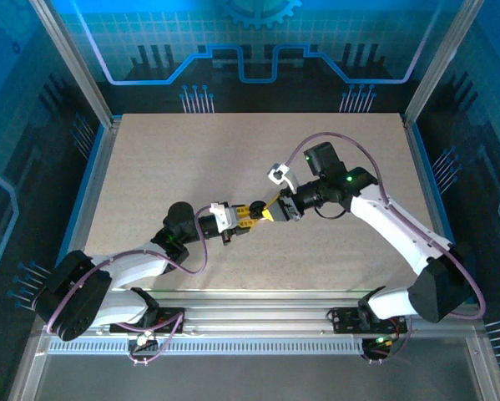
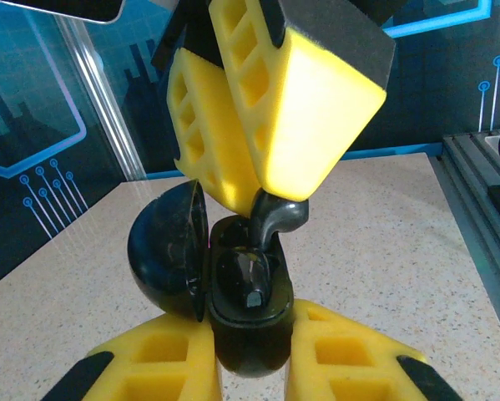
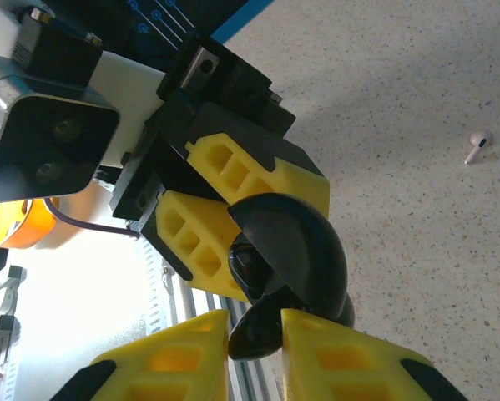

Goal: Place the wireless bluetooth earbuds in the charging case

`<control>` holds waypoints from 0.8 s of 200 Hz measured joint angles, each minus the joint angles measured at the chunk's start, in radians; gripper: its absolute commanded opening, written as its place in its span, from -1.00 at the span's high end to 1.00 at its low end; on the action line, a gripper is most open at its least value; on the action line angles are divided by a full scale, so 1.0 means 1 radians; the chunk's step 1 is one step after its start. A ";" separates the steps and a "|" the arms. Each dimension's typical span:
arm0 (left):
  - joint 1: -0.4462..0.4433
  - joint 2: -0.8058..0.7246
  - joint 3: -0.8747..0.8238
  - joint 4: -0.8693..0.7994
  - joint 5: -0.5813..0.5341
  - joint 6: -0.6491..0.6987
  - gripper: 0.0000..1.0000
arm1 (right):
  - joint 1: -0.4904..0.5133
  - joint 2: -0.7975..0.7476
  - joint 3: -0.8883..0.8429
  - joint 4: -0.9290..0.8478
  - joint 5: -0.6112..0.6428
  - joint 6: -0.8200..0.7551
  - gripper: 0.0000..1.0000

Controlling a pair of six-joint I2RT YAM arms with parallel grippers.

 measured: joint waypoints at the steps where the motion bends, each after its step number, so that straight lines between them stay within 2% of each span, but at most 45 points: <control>1: 0.000 0.000 0.000 -0.001 0.000 0.000 0.63 | 0.000 0.000 0.000 0.000 0.000 0.001 0.54; 89: 0.000 0.000 0.000 -0.018 -0.011 0.000 0.63 | -0.001 -0.021 -0.003 0.013 0.075 0.047 0.16; 128: 0.000 0.000 0.000 -0.018 -0.014 -0.001 0.63 | -0.001 -0.146 -0.072 0.086 0.126 0.085 0.01; 160: 0.000 0.000 0.001 -0.019 -0.026 -0.010 0.63 | 0.032 -0.274 -0.172 0.173 0.243 0.117 -0.11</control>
